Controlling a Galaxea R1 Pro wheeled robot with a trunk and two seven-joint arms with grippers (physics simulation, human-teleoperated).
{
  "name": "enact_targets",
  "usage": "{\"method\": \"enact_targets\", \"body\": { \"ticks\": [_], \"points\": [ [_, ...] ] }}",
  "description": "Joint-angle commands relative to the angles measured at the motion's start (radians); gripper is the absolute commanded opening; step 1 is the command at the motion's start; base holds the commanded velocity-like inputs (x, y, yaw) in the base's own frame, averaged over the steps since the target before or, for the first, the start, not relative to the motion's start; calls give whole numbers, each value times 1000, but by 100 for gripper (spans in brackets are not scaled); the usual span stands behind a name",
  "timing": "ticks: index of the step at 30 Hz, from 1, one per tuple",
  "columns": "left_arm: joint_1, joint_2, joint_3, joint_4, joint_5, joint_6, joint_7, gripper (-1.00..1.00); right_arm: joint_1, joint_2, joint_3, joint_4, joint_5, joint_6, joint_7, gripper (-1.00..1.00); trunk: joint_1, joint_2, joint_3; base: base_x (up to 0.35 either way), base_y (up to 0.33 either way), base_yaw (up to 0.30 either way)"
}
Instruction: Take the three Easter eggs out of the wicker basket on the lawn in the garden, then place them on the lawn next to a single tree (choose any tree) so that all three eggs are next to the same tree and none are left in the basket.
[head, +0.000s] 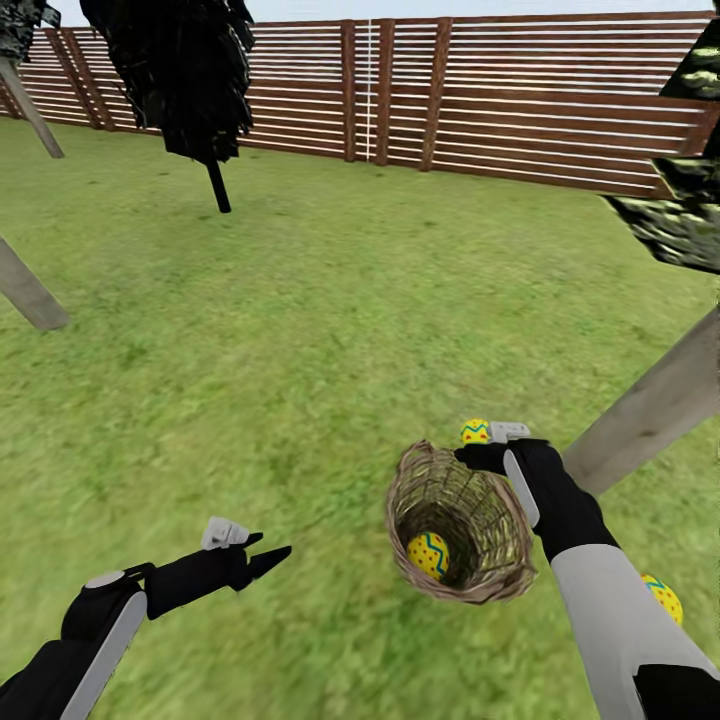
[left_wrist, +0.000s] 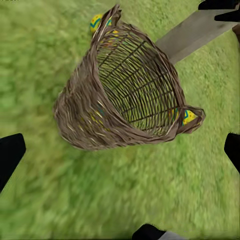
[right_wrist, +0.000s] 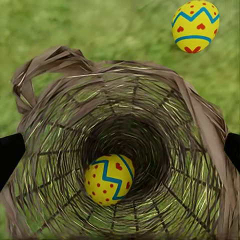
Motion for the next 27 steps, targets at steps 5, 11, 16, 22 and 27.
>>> {"method": "enact_targets", "body": {
  "ticks": [5, 11, 16, 22, 27],
  "points": [
    [0, 2, 3, 0, 8, 0, -55, 100, -1, -1, -3, 3, -5, 14, 0, 100, 0, 0, 6, 1, 142, -195],
    [0, 1, 8, 1, 7, -2, -68, 100, -1, -1, -4, 3, -5, 20, 0, 100, 0, 0, 14, 0, 123, -202],
    [0, 1, 8, 5, 6, -4, -67, 100, -1, -1, -4, 5, -6, 21, 0, 100, 0, 0, 20, 0, 267, -207],
    [0, 2, 8, 9, 6, -6, -67, 100, -1, -1, -7, 6, -8, 40, 2, 100, 0, 0, 28, 0, 275, -209],
    [0, 1, 7, 9, 5, -6, -67, 100, -1, 0, -50, 6, -7, 42, 1, 100, 0, 0, 34, 0, 277, -210]
  ]
}}
